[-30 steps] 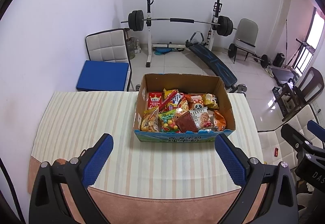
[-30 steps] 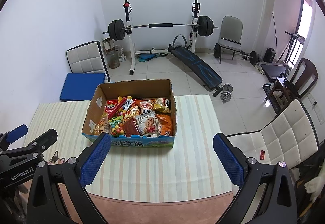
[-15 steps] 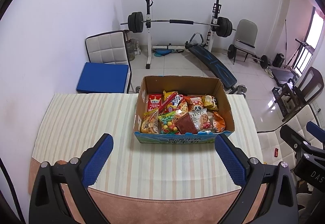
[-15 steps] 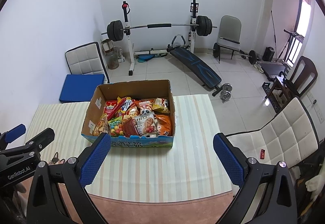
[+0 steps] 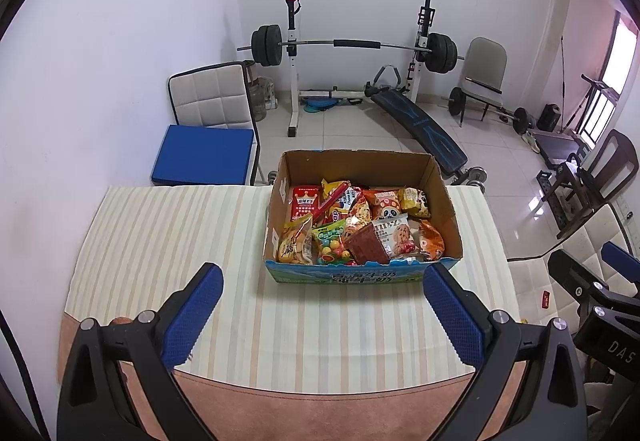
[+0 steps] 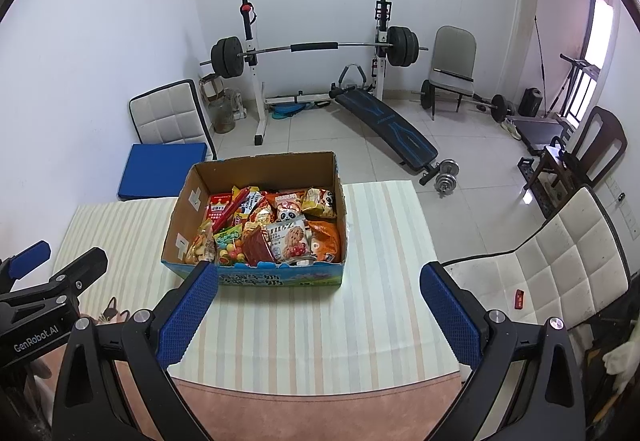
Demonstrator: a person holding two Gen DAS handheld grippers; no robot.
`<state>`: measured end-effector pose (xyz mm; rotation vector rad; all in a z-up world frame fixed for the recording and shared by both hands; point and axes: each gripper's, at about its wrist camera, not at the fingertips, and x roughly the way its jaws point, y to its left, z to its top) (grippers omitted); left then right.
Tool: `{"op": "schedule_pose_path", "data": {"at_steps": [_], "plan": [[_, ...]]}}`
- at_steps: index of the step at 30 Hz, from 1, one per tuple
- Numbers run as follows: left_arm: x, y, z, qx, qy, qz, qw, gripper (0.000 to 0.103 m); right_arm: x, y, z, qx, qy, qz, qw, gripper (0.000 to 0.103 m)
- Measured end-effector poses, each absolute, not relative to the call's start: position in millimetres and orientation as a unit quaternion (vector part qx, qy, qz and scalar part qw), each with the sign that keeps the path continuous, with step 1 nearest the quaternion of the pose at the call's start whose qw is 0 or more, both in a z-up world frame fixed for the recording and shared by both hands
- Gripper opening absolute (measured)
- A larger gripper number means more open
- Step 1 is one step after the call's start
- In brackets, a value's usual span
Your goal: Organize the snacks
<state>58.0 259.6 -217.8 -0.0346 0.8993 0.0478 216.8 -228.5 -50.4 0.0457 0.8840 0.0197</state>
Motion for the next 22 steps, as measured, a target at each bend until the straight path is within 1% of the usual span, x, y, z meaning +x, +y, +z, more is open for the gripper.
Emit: {"op": "schedule_pose_path", "data": {"at_steps": [22], "plan": [[60.6,258.1,-223.2,-0.006,0.430,0.019,0.903,0.103,212.6,-230.8,-49.8,0.030,0.431,-0.002,0.902,0.103]]}}
